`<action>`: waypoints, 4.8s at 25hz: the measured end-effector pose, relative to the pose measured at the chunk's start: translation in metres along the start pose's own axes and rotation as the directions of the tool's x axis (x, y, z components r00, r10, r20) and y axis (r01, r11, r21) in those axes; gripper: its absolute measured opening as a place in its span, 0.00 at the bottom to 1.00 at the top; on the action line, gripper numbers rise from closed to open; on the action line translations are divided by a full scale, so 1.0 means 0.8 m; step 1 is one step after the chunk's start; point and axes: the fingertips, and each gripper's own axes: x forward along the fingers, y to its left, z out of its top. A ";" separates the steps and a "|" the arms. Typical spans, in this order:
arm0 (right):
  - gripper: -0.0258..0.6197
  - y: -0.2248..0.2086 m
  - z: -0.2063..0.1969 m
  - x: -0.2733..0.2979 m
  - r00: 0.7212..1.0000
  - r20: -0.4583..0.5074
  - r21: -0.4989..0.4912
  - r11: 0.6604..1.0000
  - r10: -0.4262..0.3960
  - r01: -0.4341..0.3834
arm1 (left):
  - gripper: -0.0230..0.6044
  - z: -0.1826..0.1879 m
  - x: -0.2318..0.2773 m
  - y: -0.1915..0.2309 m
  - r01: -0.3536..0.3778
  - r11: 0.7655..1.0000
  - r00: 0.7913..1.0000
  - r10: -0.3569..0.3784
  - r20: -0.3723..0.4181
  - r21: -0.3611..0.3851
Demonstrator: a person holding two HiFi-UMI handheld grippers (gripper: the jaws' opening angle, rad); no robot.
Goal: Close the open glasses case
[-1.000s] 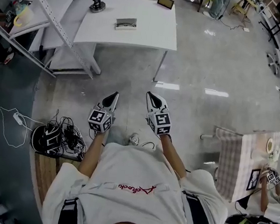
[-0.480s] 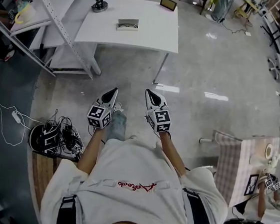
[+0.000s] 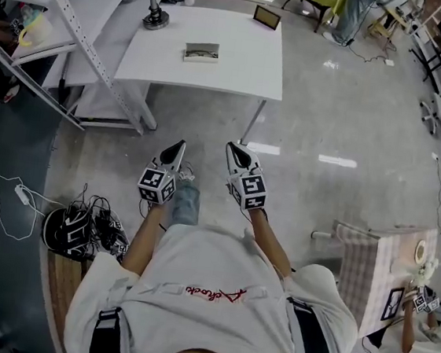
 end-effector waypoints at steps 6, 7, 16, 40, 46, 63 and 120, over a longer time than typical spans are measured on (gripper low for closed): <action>0.08 -0.018 -0.002 0.047 0.999 -0.027 -0.013 1.000 0.018 -0.018 | 0.08 0.002 0.043 0.036 -0.006 1.000 1.000 0.006 0.008 -0.008; 0.08 -0.021 -0.003 0.055 0.999 -0.030 -0.013 1.000 0.021 -0.022 | 0.08 0.003 0.051 0.042 -0.006 1.000 1.000 0.006 0.008 -0.009; 0.08 -0.046 0.009 0.142 0.998 -0.056 -0.002 1.000 0.027 -0.027 | 0.08 0.018 0.105 0.107 0.005 1.000 1.000 -0.005 -0.016 -0.022; 0.08 -0.105 0.060 0.377 0.998 -0.061 0.006 1.000 0.020 -0.020 | 0.08 0.090 0.248 0.285 0.045 0.999 0.998 -0.046 -0.039 -0.016; 0.08 -0.117 0.066 0.410 0.998 -0.055 0.006 1.000 -0.010 0.010 | 0.08 0.098 0.274 0.312 0.075 0.997 0.996 -0.076 -0.043 -0.010; 0.08 -0.155 0.039 0.441 0.993 -0.116 0.048 0.998 -0.028 0.034 | 0.08 0.069 0.322 0.327 0.087 0.994 0.990 -0.093 -0.103 -0.061; 0.08 -0.244 -0.052 0.574 0.955 -0.286 0.094 0.994 0.082 -0.057 | 0.08 -0.011 0.365 0.326 -0.034 0.981 0.961 -0.021 -0.274 -0.193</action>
